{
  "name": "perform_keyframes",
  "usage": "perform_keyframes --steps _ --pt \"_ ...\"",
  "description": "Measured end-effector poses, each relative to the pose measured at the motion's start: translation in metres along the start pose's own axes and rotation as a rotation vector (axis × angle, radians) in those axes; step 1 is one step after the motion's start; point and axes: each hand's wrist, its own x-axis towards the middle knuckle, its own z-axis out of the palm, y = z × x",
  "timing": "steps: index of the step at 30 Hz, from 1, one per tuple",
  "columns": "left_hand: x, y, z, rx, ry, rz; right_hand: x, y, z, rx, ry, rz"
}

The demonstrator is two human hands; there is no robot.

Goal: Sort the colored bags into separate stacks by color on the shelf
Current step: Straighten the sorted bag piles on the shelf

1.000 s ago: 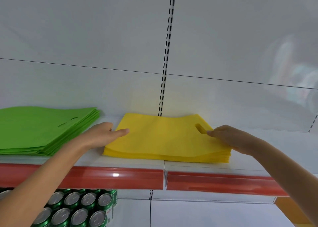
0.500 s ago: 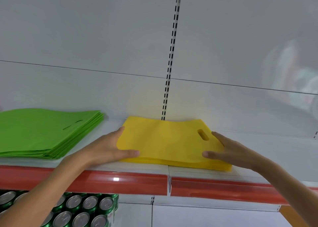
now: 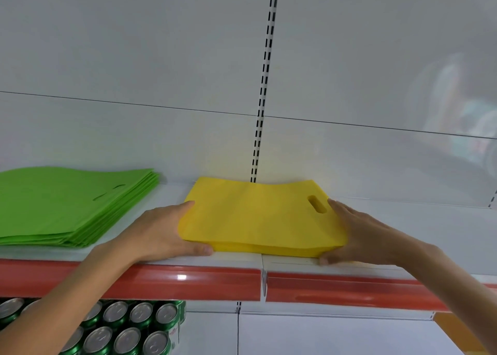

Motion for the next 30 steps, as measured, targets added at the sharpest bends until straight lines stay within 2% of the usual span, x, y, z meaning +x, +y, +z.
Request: perform_keyframes --steps 10,16,20,23,26,30 --pt "0.001 0.002 0.000 0.063 -0.005 0.017 0.000 0.002 -0.003 0.018 -0.043 -0.016" --pt "-0.012 0.007 -0.027 0.126 0.119 0.110 0.000 -0.019 -0.012 -0.200 0.094 -0.012" --pt "-0.017 0.000 -0.029 0.189 0.062 0.117 0.003 -0.044 0.005 -0.346 0.144 -0.091" --pt "-0.012 -0.010 -0.021 0.178 0.048 0.115 0.008 -0.048 0.017 -0.432 0.212 -0.078" --pt "-0.016 -0.012 -0.012 0.119 0.025 0.077 0.006 -0.047 0.021 -0.473 0.200 -0.043" --pt "-0.019 -0.001 -0.015 0.242 0.129 0.077 0.005 -0.045 0.018 -0.533 0.184 -0.046"
